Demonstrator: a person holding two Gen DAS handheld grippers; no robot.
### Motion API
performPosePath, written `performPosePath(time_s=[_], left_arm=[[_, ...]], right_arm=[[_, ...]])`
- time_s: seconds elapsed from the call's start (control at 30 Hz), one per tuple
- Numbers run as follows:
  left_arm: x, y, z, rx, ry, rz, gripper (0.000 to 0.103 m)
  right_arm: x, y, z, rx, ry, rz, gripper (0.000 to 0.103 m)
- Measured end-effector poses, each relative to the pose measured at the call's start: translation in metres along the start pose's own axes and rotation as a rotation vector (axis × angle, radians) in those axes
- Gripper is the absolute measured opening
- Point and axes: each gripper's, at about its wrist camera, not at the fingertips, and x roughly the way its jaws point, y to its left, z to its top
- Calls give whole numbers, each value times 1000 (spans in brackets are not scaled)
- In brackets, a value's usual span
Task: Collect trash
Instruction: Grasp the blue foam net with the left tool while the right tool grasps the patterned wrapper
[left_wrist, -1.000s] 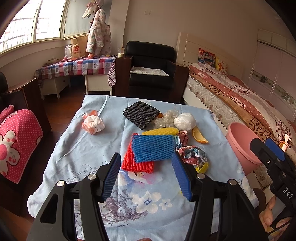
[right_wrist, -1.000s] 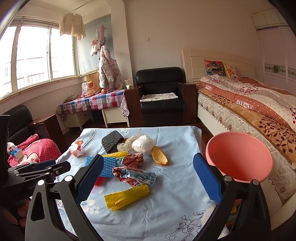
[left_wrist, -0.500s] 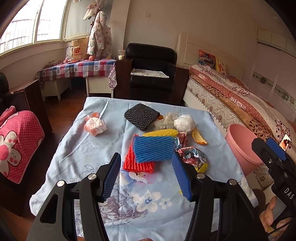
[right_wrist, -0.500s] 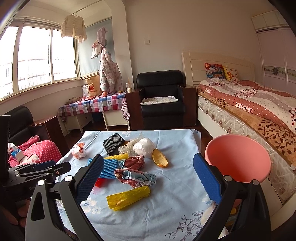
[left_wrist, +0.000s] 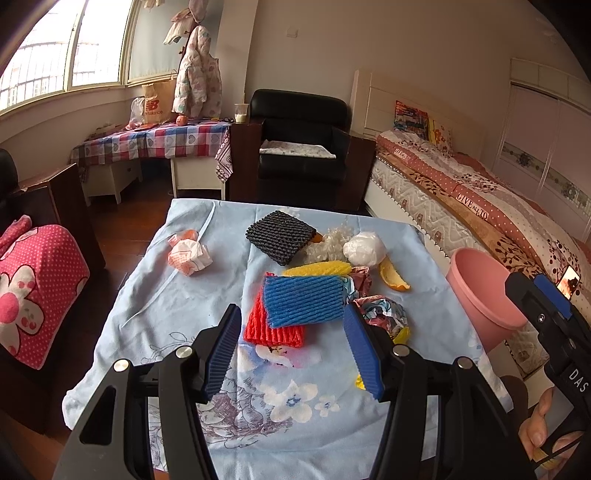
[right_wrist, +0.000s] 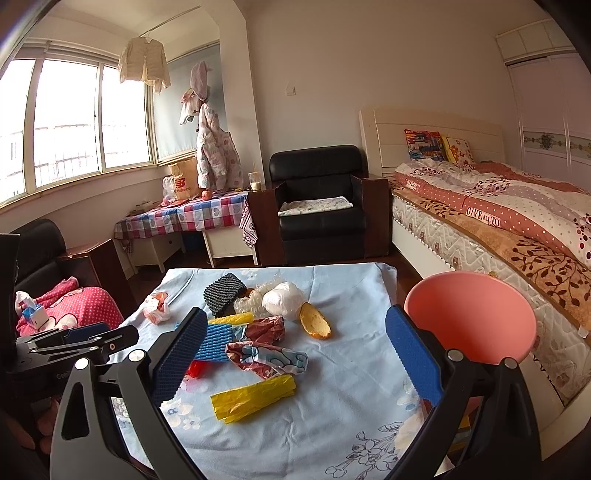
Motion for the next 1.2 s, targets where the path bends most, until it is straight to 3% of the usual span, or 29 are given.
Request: performPosePath(time_s=[0.37, 0.53, 0.63, 0.87, 1.2], left_arm=[[13, 30, 8, -87, 10, -61, 61], [25, 50, 8, -106, 25, -39, 61], [31, 56, 6, -80, 35, -32, 60], [60, 45, 2, -26, 97, -91, 51], [114, 31, 12, 24, 145, -92, 51]], right_arm=[[10, -18, -3, 18, 26, -31, 98], [25, -26, -7, 29, 61, -28, 98], [35, -29, -9, 36, 93, -4, 93], [52, -29, -19, 23, 167, 47, 84], [71, -22, -30, 1, 261, 101, 83]])
